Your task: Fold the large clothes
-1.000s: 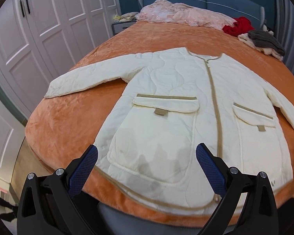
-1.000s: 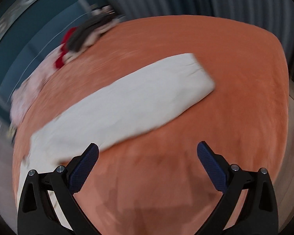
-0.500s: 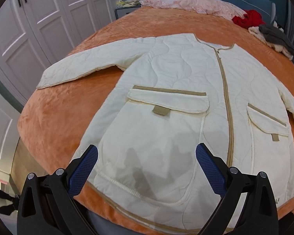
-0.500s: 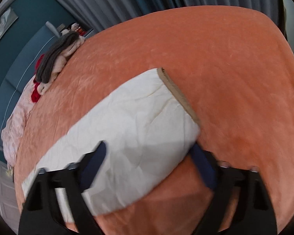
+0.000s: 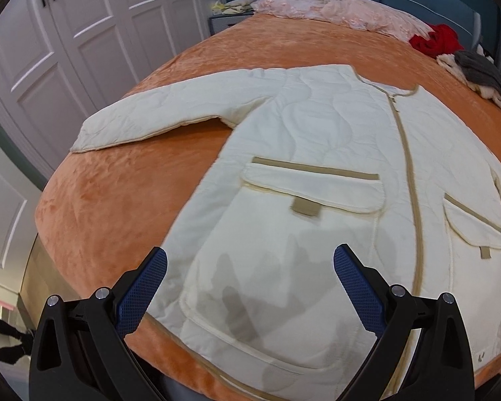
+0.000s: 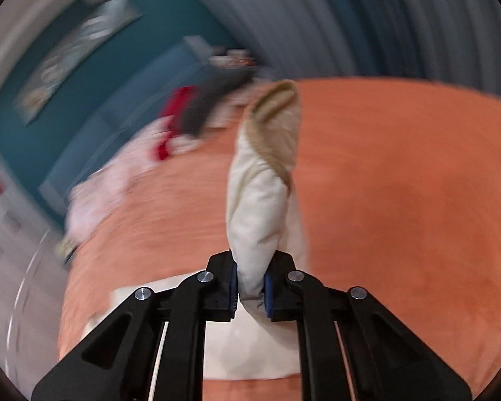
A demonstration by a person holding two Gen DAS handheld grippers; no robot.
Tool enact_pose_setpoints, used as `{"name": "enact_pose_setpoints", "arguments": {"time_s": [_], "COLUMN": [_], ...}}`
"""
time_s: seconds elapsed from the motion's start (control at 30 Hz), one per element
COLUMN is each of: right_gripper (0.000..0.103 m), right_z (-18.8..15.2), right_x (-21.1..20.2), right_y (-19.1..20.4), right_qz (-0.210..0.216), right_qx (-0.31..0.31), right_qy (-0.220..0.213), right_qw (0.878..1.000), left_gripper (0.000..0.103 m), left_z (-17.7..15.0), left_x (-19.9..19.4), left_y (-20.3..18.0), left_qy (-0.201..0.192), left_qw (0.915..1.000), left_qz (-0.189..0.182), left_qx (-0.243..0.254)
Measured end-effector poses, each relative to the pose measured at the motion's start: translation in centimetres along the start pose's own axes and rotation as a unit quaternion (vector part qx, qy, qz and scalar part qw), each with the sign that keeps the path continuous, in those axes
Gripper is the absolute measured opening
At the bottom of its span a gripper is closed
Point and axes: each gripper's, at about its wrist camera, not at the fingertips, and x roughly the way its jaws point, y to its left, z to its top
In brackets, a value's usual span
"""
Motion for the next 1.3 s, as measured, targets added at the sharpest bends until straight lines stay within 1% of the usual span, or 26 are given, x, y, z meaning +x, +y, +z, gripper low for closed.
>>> {"name": "enact_pose_setpoints", "arguments": {"time_s": [0.03, 0.1, 0.13, 0.17, 0.23, 0.27, 0.33, 0.37, 0.47, 0.53, 0.6, 0.63, 0.7, 0.73, 0.77, 0.83, 0.9, 0.93, 1.0, 1.07, 1.1, 1.17, 1.2, 1.23, 1.3], "right_gripper": [0.011, 0.011, 0.011, 0.011, 0.011, 0.011, 0.011, 0.011, 0.010, 0.010, 0.011, 0.011, 0.015, 0.021, 0.025, 0.043, 0.048, 0.051, 0.054, 0.055, 0.055, 0.063, 0.068, 0.068, 0.068], "right_z": [-0.2, -1.2, -2.3, -3.1, -5.7, -6.8, -10.4, -11.8, -17.8, -20.9, -25.5, -26.9, -30.8, -33.0, -34.2, -36.4, -37.5, -37.8, -37.4, -36.8, -36.3, -34.1, -33.1, -31.8, -30.3], "right_x": [-0.5, -1.1, -1.5, -1.6, -2.0, -1.8, -1.5, -1.5, -1.2, -1.0, -0.8, -0.3, 0.2, 0.5, 0.7, 1.1, -0.1, -0.9, -1.2, -1.9, -1.9, -1.7, -1.5, -1.2, -0.4], "right_y": [3.3, 8.5, 12.2, 14.6, 20.1, 22.0, 26.8, 28.4, 33.5, 35.7, 37.8, 38.2, 39.3, 39.6, 39.3, 39.0, 38.7, 38.0, 37.5, 35.8, 34.7, 31.6, 30.4, 28.6, 26.0], "right_qz": [0.027, 0.068, 0.097, 0.116, 0.159, 0.173, 0.203, 0.212, 0.245, 0.254, 0.259, 0.258, 0.251, 0.247, 0.246, 0.245, 0.260, 0.267, 0.267, 0.261, 0.255, 0.232, 0.223, 0.206, 0.177], "right_qx": [-0.030, -0.077, -0.108, -0.127, -0.168, -0.182, -0.220, -0.233, -0.273, -0.299, -0.333, -0.344, -0.374, -0.386, -0.391, -0.396, -0.396, -0.395, -0.392, -0.374, -0.363, -0.322, -0.308, -0.286, -0.264], "right_qy": [0.000, 0.004, 0.010, 0.015, 0.034, 0.042, 0.067, 0.077, 0.122, 0.142, 0.174, 0.185, 0.209, 0.226, 0.240, 0.266, 0.273, 0.273, 0.269, 0.270, 0.271, 0.269, 0.267, 0.263, 0.257], "right_qw": [0.999, 0.995, 0.989, 0.985, 0.972, 0.967, 0.952, 0.946, 0.922, 0.909, 0.890, 0.884, 0.868, 0.860, 0.854, 0.844, 0.837, 0.836, 0.838, 0.848, 0.854, 0.878, 0.886, 0.898, 0.913], "left_gripper": [0.098, 0.098, 0.098, 0.098, 0.098, 0.098, 0.098, 0.098, 0.098, 0.098, 0.098, 0.098, 0.098, 0.098, 0.098, 0.098, 0.098, 0.098, 0.098, 0.097, 0.097, 0.097, 0.097, 0.097, 0.097], "left_z": [0.0, 0.0, 0.0, 0.0, -0.1, -0.2, -0.4, -0.5, -0.6, -0.6, -0.6, -0.5, -0.3, -0.2, -0.1, 0.3, 0.8, 1.3, 2.1, 3.0, 3.5, 4.6, 5.0, 5.5, 6.1], "left_x": [0.1, 0.2, 0.2, 0.3, 0.4, 0.5, 0.8, 1.0, 1.4, 1.7, 2.0, 2.1, 2.4, 2.6, 2.8, 3.1, 3.3, 3.4, 3.7, 4.1, 4.3, 5.1, 5.6, 6.3, 7.3], "left_y": [0.6, 1.8, 2.3, 2.9, 4.2, 4.8, 6.3, 7.0, 8.5, 9.4, 10.2, 10.5, 11.0, 11.3, 11.5, 11.9, 12.0, 11.9, 11.4, 10.3, 9.7, 8.1, 7.3, 6.3, 4.4], "left_qy": [0.001, 0.003, 0.003, 0.003, 0.004, 0.005, 0.009, 0.012, 0.013, 0.013, 0.012, 0.010, 0.010, 0.011, 0.011, 0.009, 0.007, 0.006, 0.007, 0.008, 0.008, 0.009, 0.016, 0.024, 0.040], "left_qw": [1.0000, 0.9997, 0.9996, 0.9994, 0.9988, 0.9985, 0.9975, 0.9969, 0.9957, 0.9951, 0.9945, 0.9941, 0.9934, 0.9929, 0.9924, 0.9909, 0.9887, 0.9869, 0.9839, 0.9821, 0.9816, 0.9775, 0.9751, 0.9702, 0.9637], "left_qz": [0.002, 0.005, 0.007, 0.009, 0.015, 0.017, 0.016, 0.014, 0.010, 0.007, 0.003, 0.000, -0.004, -0.009, -0.012, -0.028, -0.054, -0.072, -0.098, -0.112, -0.115, -0.140, -0.151, -0.173, -0.198], "left_qx": [-0.006, -0.022, -0.028, -0.034, -0.046, -0.052, -0.068, -0.076, -0.091, -0.098, -0.104, -0.108, -0.114, -0.118, -0.122, -0.131, -0.140, -0.144, -0.149, -0.151, -0.152, -0.158, -0.162, -0.168, -0.174]}}
